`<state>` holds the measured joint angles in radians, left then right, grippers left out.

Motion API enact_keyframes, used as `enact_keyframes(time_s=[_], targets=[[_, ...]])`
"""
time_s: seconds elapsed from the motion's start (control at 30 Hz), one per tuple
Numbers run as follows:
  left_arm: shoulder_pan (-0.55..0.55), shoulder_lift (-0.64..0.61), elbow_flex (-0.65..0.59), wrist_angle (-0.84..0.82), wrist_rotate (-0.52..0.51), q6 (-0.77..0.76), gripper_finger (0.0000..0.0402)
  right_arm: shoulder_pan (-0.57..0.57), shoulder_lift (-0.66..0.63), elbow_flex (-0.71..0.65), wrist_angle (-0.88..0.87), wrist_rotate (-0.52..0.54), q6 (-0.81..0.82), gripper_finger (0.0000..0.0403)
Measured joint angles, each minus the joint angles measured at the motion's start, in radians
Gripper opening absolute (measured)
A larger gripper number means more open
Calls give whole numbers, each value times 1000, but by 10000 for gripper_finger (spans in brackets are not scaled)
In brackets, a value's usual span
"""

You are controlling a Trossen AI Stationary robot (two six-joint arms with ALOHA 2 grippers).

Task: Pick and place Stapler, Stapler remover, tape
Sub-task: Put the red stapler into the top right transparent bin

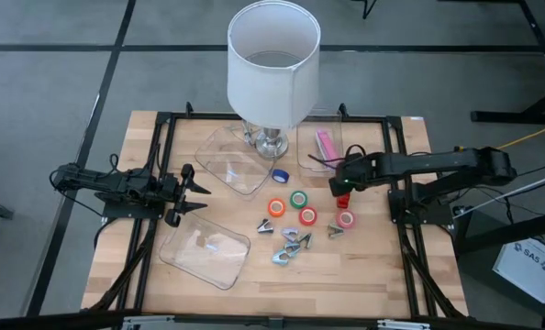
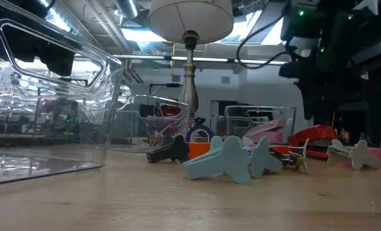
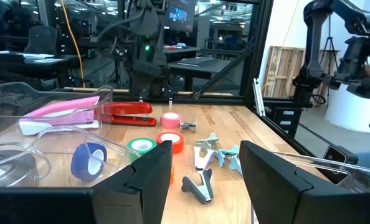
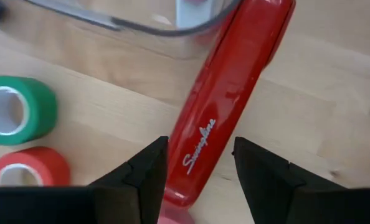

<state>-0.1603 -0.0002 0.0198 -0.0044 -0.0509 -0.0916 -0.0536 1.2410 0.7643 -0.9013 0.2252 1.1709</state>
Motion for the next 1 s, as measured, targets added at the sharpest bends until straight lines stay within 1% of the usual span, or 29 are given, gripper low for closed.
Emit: enact_keyframes(time_s=[0.2, 0.47, 0.57, 0.8, 1.0], targets=[[0, 0, 0, 0, 0, 0, 185, 0, 70, 0, 9, 0, 0, 185], [0, 0, 0, 0, 0, 0, 185, -1, 88, 0, 37, -11, -4, 186], [0, 0, 0, 0, 0, 0, 185, -11, 88, 0, 38, -37, -3, 197], [0, 0, 0, 0, 0, 0, 185, -29, 88, 0, 46, -53, 0, 243], [0, 0, 0, 0, 0, 0, 185, -30, 88, 0, 50, -38, 4, 249]])
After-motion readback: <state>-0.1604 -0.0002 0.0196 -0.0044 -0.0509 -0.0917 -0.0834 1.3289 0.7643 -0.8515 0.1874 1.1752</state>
